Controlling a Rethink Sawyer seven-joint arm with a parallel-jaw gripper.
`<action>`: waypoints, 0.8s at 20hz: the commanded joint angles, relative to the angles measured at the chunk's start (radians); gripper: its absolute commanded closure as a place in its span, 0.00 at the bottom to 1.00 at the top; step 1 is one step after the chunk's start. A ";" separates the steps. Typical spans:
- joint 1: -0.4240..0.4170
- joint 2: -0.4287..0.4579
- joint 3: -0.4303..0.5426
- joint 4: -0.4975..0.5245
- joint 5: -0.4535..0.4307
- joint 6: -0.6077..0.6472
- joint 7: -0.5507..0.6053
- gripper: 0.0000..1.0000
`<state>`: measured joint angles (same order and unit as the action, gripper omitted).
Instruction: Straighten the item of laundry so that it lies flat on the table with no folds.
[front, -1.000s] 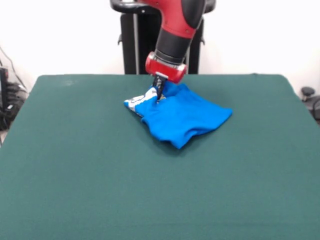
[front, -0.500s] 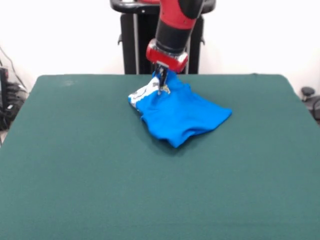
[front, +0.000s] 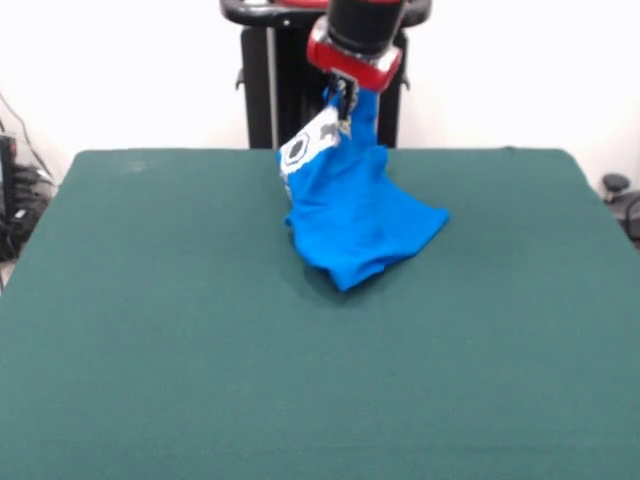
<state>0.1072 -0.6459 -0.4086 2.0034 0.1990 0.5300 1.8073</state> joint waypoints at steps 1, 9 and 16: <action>0.033 -0.056 -0.025 -0.223 0.018 0.291 0.245 1.00; 0.057 -0.053 -0.025 -0.393 0.027 0.530 0.335 1.00; 0.044 -0.074 -0.006 -0.522 0.048 0.705 0.364 1.00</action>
<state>0.1302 -0.7190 -0.4561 1.6293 0.1988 1.0455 1.8304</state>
